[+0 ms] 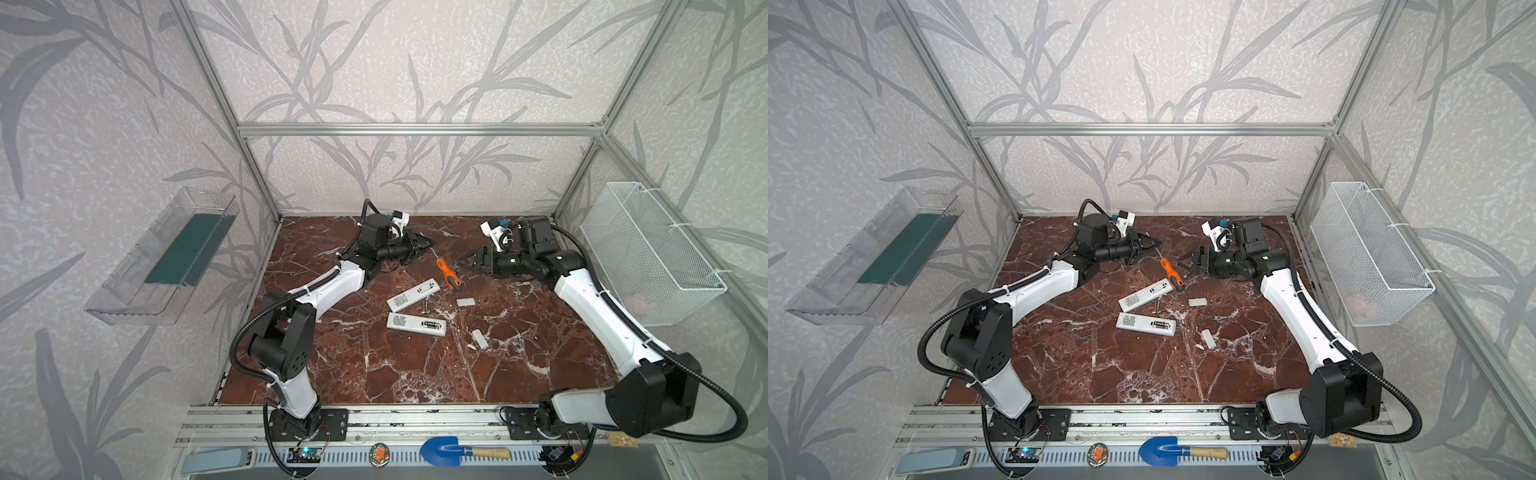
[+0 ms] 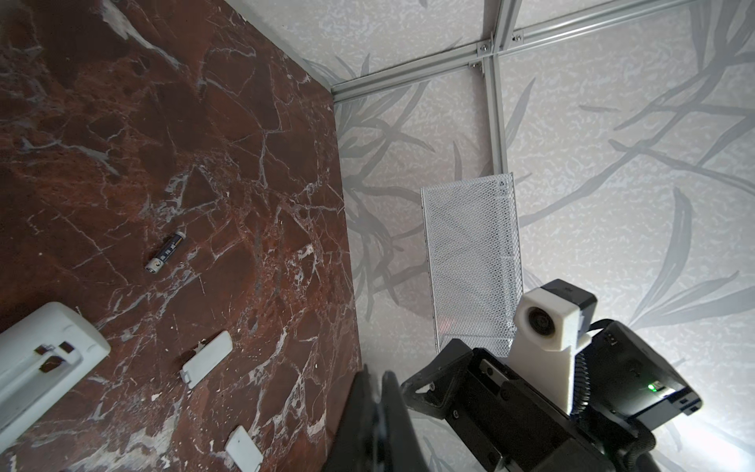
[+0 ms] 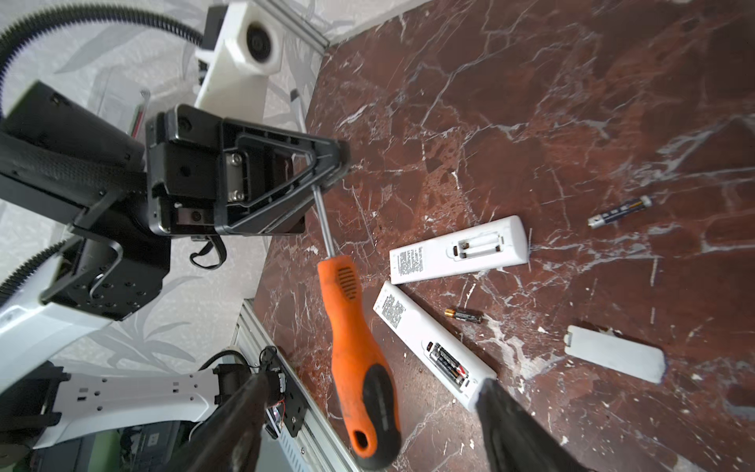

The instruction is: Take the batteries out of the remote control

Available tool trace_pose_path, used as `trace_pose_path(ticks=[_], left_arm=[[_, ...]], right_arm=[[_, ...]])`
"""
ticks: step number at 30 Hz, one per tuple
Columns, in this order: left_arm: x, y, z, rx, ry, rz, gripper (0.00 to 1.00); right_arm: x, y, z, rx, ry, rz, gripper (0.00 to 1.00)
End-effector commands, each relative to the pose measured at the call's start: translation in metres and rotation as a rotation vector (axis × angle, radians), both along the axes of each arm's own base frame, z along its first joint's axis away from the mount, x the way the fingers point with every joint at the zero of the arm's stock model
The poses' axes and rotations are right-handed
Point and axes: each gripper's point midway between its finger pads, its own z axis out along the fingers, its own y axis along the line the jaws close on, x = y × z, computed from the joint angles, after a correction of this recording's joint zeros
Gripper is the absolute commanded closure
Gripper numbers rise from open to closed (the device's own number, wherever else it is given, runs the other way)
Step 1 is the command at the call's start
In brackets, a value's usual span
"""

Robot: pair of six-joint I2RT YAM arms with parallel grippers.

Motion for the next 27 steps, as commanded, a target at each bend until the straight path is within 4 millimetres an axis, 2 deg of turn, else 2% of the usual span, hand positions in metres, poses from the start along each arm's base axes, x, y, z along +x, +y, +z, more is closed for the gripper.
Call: trace_pose_path(ticks=[1, 5, 11, 18, 27], left_arm=[[0.019, 0.012, 0.029, -0.144, -0.022, 0.126, 1.0], [0.031, 0.025, 0.03, -0.234, 0.022, 0.226, 1.0], [0.037, 0.039, 0.024, -0.329, 0.081, 0.329, 1.0], [0.035, 0.04, 0.022, -0.351, 0.107, 0.329, 1.0], [0.034, 0.035, 0.021, -0.365, 0.119, 0.314, 1.0]], right_arm=[[0.006, -0.009, 0.024, 0.129, -0.019, -0.064, 0.16], [0.008, -0.018, 0.02, 0.173, 0.007, -0.117, 0.15], [0.011, -0.013, 0.008, 0.268, 0.057, -0.13, 0.15], [0.022, -0.008, 0.005, 0.33, 0.062, -0.139, 0.15], [0.032, 0.027, 0.01, 0.364, 0.051, -0.073, 0.18]])
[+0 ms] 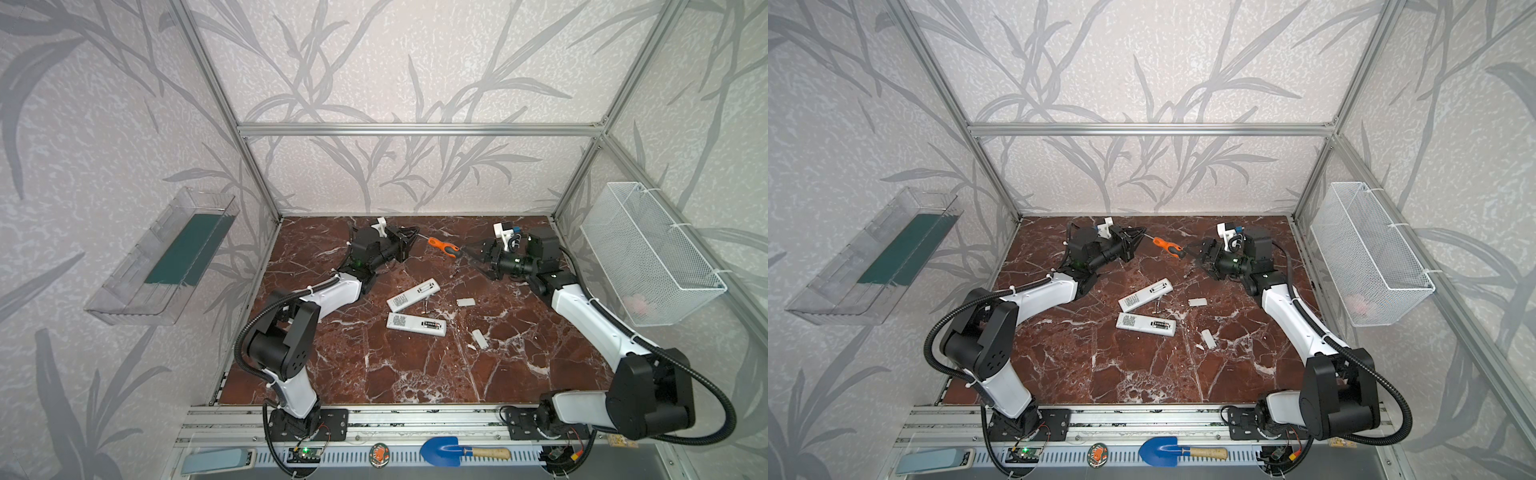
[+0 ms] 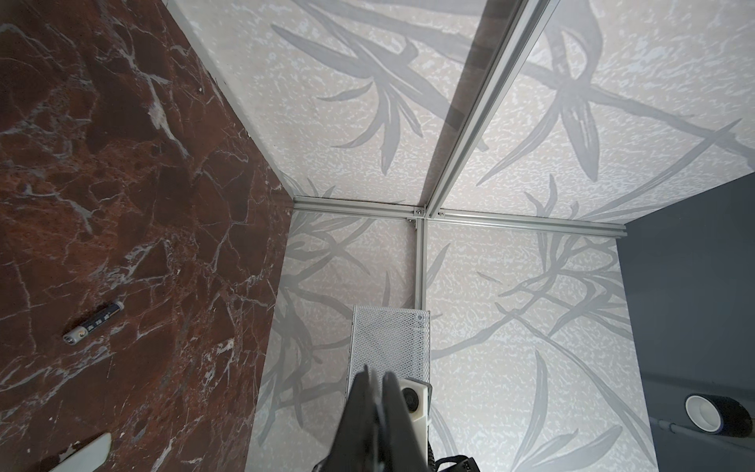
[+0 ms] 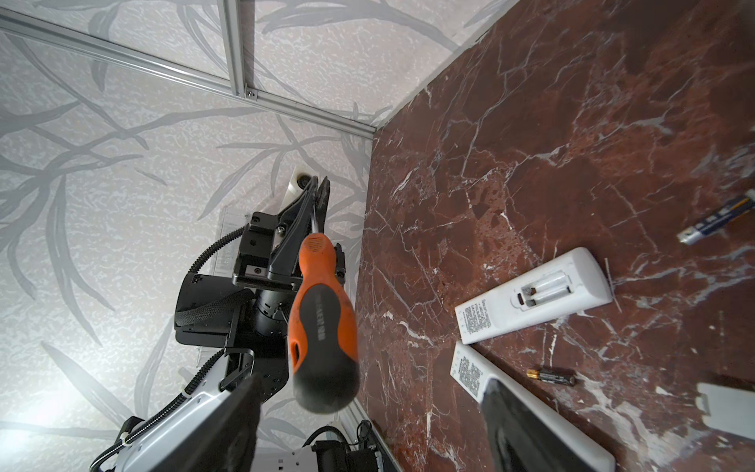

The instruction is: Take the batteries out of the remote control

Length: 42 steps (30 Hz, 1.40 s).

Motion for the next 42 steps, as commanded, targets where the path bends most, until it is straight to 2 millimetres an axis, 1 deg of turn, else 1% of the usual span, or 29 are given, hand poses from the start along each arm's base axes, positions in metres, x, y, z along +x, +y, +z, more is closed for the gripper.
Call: trace_pose_path(ticks=[1, 3, 7, 13, 19, 25, 31, 33, 38, 42], left_arm=[[-0.001, -0.004, 0.016, -0.061, -0.031, -0.014, 1.0], [-0.001, -0.006, 0.017, -0.069, -0.031, -0.019, 1.0], [-0.002, -0.007, 0.015, -0.071, -0.027, -0.027, 1.0], [-0.005, -0.007, 0.011, -0.068, -0.023, -0.027, 1.0], [-0.005, -0.007, 0.01, -0.061, -0.022, -0.023, 1.0], [-0.004, -0.013, 0.009, -0.061, -0.018, -0.036, 1.0], [-0.005, -0.012, 0.008, -0.055, -0.015, -0.037, 1.0], [-0.006, -0.013, 0.006, -0.052, -0.013, -0.038, 1.0], [-0.005, -0.014, 0.006, -0.057, -0.016, -0.047, 1.0], [-0.007, -0.015, 0.007, -0.056, -0.02, -0.057, 0.99]], right_arm=[[0.007, 0.017, 0.019, 0.037, -0.061, 0.03, 0.19], [0.011, 0.025, 0.022, 0.049, -0.069, 0.041, 0.21], [0.019, 0.034, 0.032, 0.077, -0.102, 0.045, 0.24], [0.027, 0.042, 0.036, 0.106, -0.105, 0.054, 0.32], [0.027, 0.044, 0.037, 0.109, -0.104, 0.057, 0.39], [0.027, 0.043, 0.035, 0.107, -0.104, 0.055, 0.53], [0.027, 0.044, 0.032, 0.108, -0.092, 0.054, 0.73], [0.027, 0.044, 0.031, 0.107, -0.09, 0.053, 0.78], [0.027, 0.043, 0.032, 0.11, -0.088, 0.053, 0.85], [0.025, 0.043, 0.033, 0.105, -0.09, 0.054, 0.88]])
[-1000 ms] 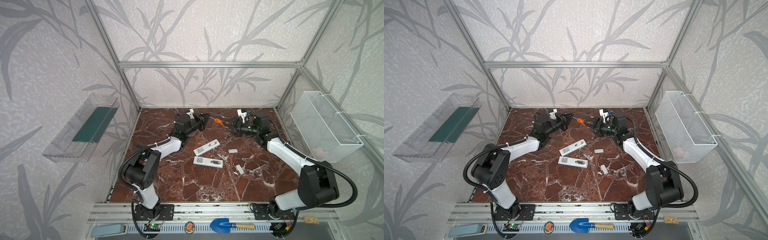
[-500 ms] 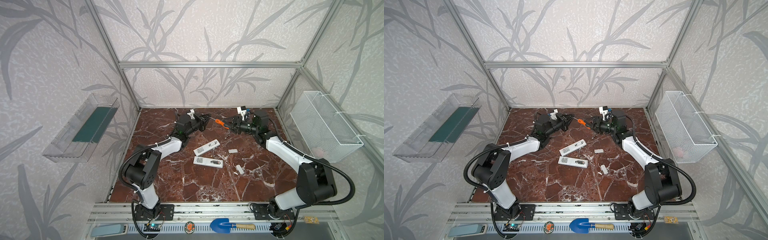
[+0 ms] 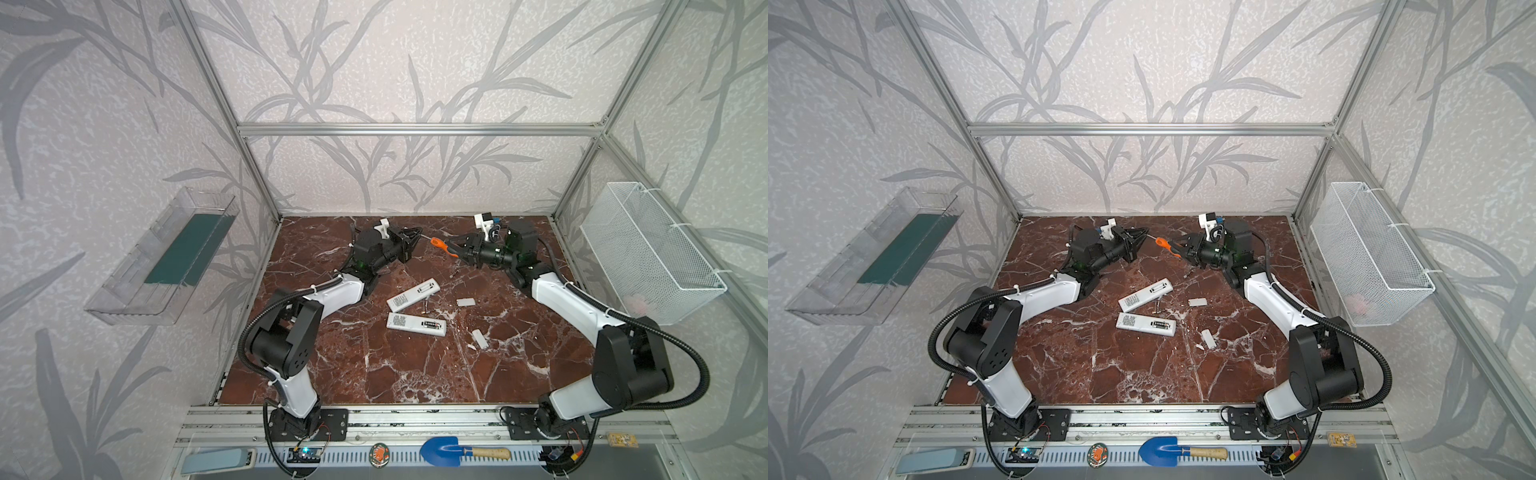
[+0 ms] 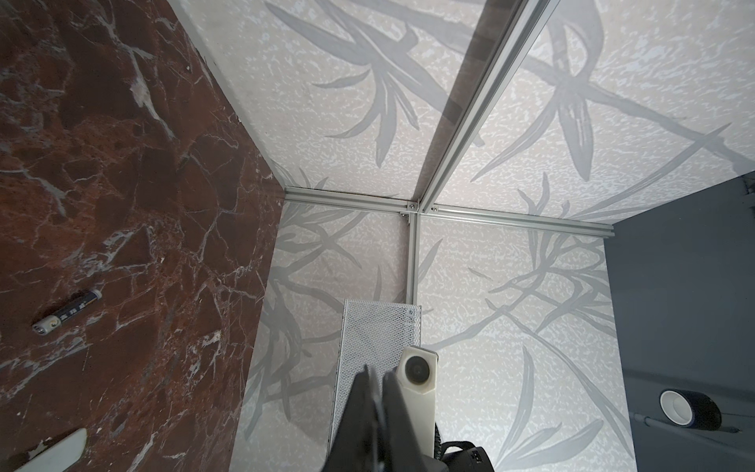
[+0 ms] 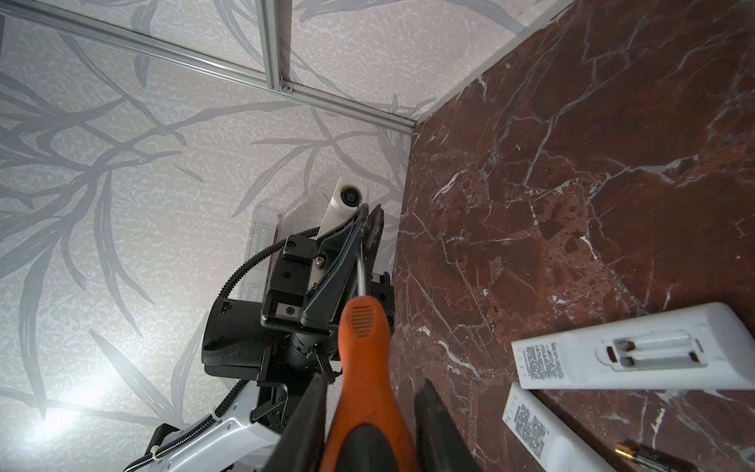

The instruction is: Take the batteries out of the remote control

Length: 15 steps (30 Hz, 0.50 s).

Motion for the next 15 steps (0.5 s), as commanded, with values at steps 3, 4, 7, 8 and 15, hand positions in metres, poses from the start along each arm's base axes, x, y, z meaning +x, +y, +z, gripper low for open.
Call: trace_pose_path(ticks=[3, 4, 7, 8, 15], left_arm=[[-0.008, -0.006, 0.005, 0.01, -0.027, -0.051, 0.85], [-0.009, -0.005, 0.003, 0.023, -0.025, -0.054, 0.81], [-0.014, 0.002, -0.002, 0.062, -0.027, -0.058, 0.73], [-0.016, 0.005, -0.005, 0.075, -0.024, -0.056, 0.69], [-0.037, 0.029, -0.027, 0.242, -0.023, -0.113, 0.01]], right_arm=[[-0.002, 0.0, 0.017, 0.002, -0.051, 0.01, 0.9], [-0.002, -0.002, 0.017, -0.002, -0.05, 0.007, 0.9], [-0.002, -0.011, 0.016, -0.015, -0.038, -0.007, 0.91], [-0.002, -0.015, 0.015, -0.023, -0.031, -0.013, 0.91], [-0.019, -0.053, -0.004, -0.208, 0.061, -0.021, 0.96]])
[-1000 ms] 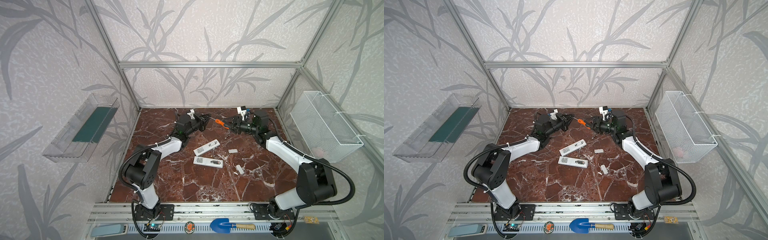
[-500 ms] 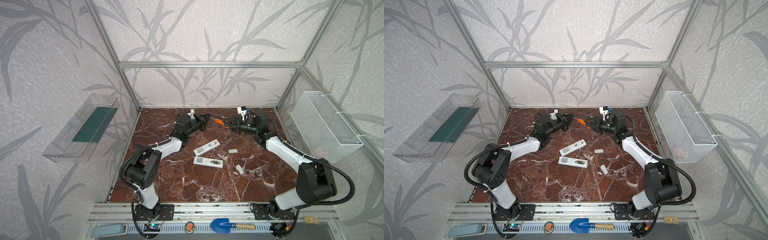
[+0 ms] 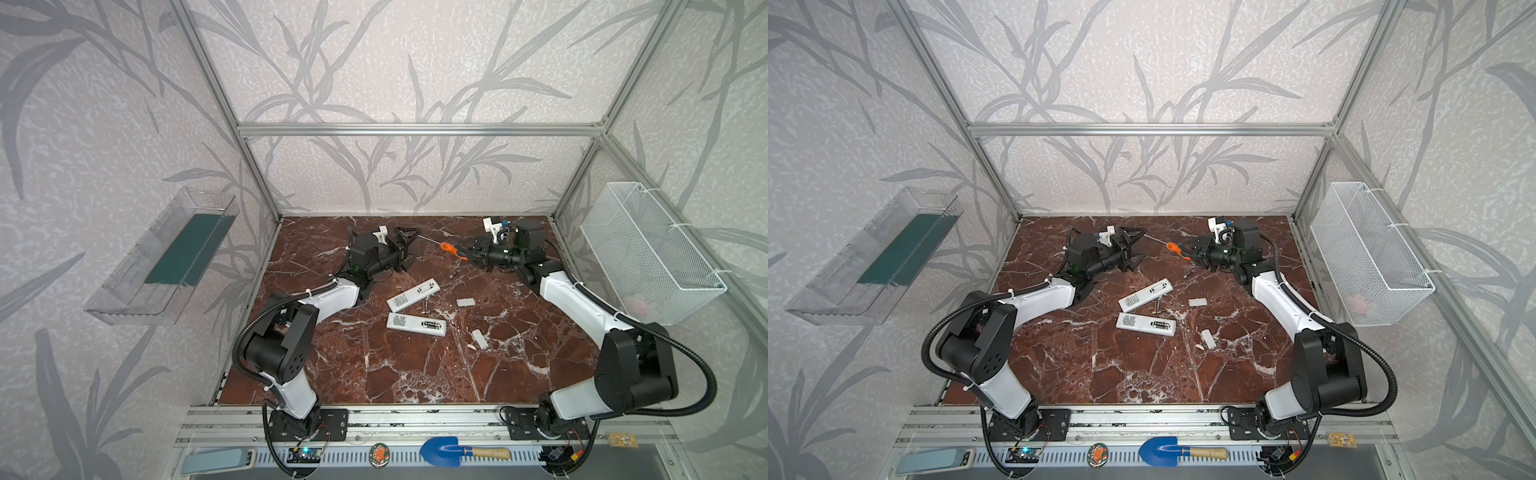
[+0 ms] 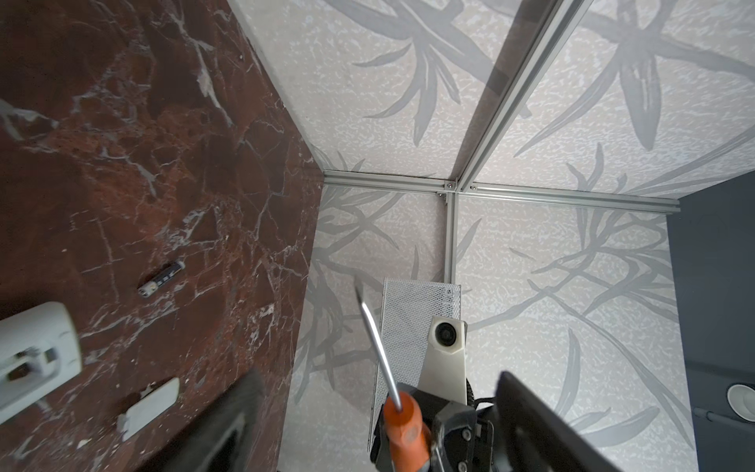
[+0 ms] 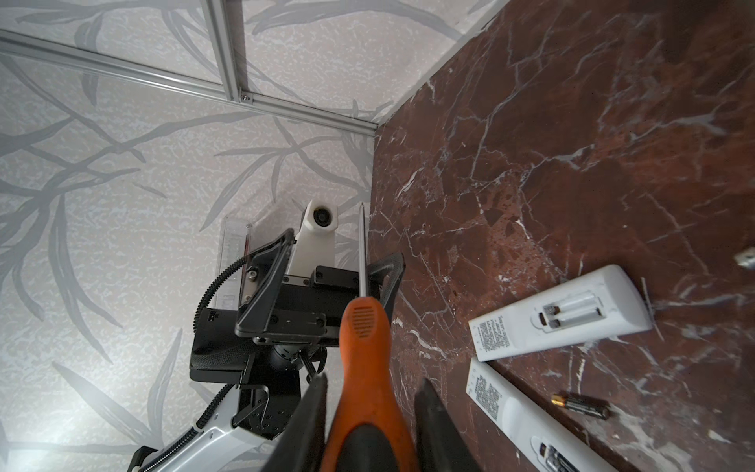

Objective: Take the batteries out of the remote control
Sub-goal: 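Insert the screwdriver tip into the battery compartment while the left gripper moves over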

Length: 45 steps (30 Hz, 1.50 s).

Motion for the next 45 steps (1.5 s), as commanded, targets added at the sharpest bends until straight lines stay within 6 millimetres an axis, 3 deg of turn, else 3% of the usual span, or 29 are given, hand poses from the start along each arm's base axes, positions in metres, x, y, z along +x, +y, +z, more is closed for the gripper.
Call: trace_pose_path(ticks=[1, 7, 10, 12, 15, 19, 23, 28, 38, 45], left_arm=[[-0.021, 0.012, 0.007, 0.144, -0.069, -0.081, 0.01], [-0.07, 0.038, -0.028, 0.775, -0.249, -0.384, 0.01], [-0.089, 0.047, -0.042, 0.95, -0.431, -0.544, 0.01], [-0.106, 0.043, -0.048, 0.984, -0.583, -0.688, 0.01], [-0.117, 0.051, -0.067, 1.099, -0.676, -0.838, 0.01], [-0.132, 0.053, -0.089, 1.137, -0.829, -1.056, 0.01], [-0.138, 0.058, -0.115, 1.183, -0.956, -1.195, 0.03], [-0.129, 0.053, -0.135, 1.221, -1.024, -1.198, 0.09], [-0.136, 0.03, -0.171, 1.276, -1.114, -1.321, 0.11], [-0.132, 0.026, -0.181, 1.309, -1.153, -1.369, 0.1]], right_arm=[[-0.025, -0.015, 0.009, -0.128, -0.002, 0.056, 0.96], [-0.068, -0.032, -0.018, -0.349, 0.147, 0.184, 0.97], [-0.082, -0.039, -0.023, -0.41, 0.183, 0.217, 0.98], [-0.091, -0.041, -0.026, -0.446, 0.203, 0.239, 0.98], [-0.105, -0.039, -0.031, -0.503, 0.23, 0.302, 0.98], [-0.119, -0.034, -0.038, -0.593, 0.247, 0.389, 0.99], [-0.121, -0.029, -0.043, -0.618, 0.255, 0.418, 1.0], [-0.12, -0.018, -0.047, -0.616, 0.254, 0.44, 1.0], [-0.116, -0.009, -0.062, -0.634, 0.283, 0.471, 1.0], [-0.116, -0.009, -0.068, -0.639, 0.303, 0.481, 1.0]])
